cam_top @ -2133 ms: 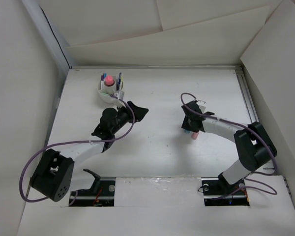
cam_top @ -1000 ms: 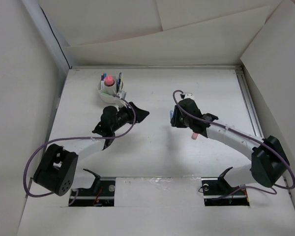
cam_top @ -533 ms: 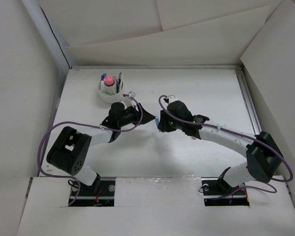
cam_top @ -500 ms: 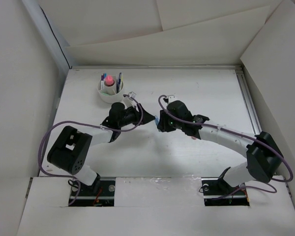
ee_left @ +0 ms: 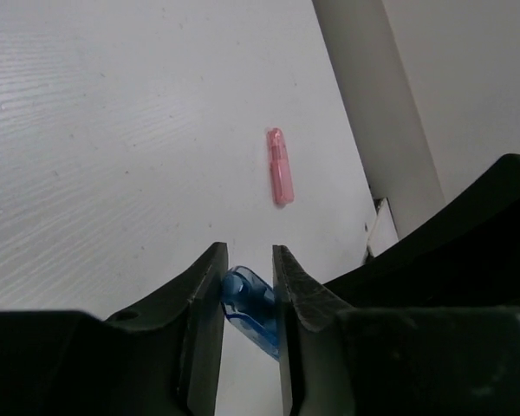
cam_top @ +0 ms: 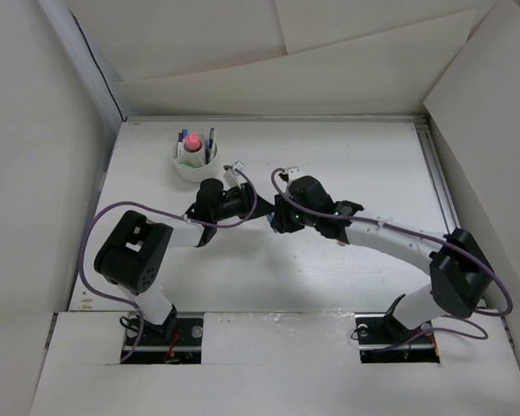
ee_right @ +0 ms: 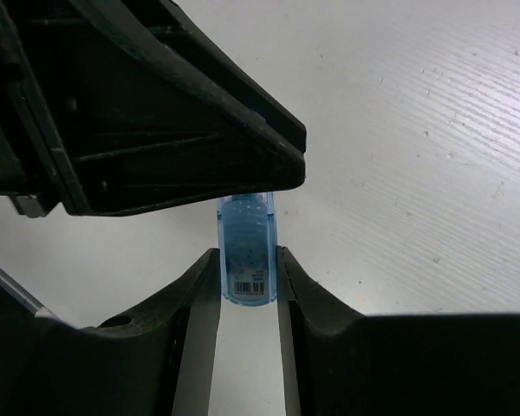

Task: Sort the stationery into containers
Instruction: Place the stationery in the storage box.

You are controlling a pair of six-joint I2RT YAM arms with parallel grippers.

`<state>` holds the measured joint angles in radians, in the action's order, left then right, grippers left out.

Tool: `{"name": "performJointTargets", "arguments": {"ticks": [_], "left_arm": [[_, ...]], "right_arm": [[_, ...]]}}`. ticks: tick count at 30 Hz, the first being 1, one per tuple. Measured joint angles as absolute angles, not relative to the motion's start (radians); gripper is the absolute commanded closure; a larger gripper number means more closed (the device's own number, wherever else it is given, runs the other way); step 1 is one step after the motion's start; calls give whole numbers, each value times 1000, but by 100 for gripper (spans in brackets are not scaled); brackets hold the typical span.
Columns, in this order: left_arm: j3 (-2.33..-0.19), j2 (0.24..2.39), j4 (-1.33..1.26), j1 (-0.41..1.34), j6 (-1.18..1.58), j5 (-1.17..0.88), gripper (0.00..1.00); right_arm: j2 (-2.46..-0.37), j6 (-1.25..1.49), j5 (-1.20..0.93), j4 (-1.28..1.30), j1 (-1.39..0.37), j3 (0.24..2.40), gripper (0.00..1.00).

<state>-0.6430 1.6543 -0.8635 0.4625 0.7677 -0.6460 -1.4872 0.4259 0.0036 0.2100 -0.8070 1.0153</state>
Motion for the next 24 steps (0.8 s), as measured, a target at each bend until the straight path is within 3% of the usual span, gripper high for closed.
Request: {"name": "performJointTargets", "arguments": {"ticks": [4,8,15,24], "left_arm": [[-652,1654,-895,463,785,-661,97],[-653,1639,-872,463,786,-644,99],[-653,1540,-774,434,752,-550,99],[-718,1449,-609,402,737,-297,100]], "right_arm": [[-1494,422,3,215,-807,1015,79],[-1494,418,3,214,-807,1016,57],[-1455,394,7,210,-807,1018,32],[-1239,361,81,167,-803,965,31]]}}
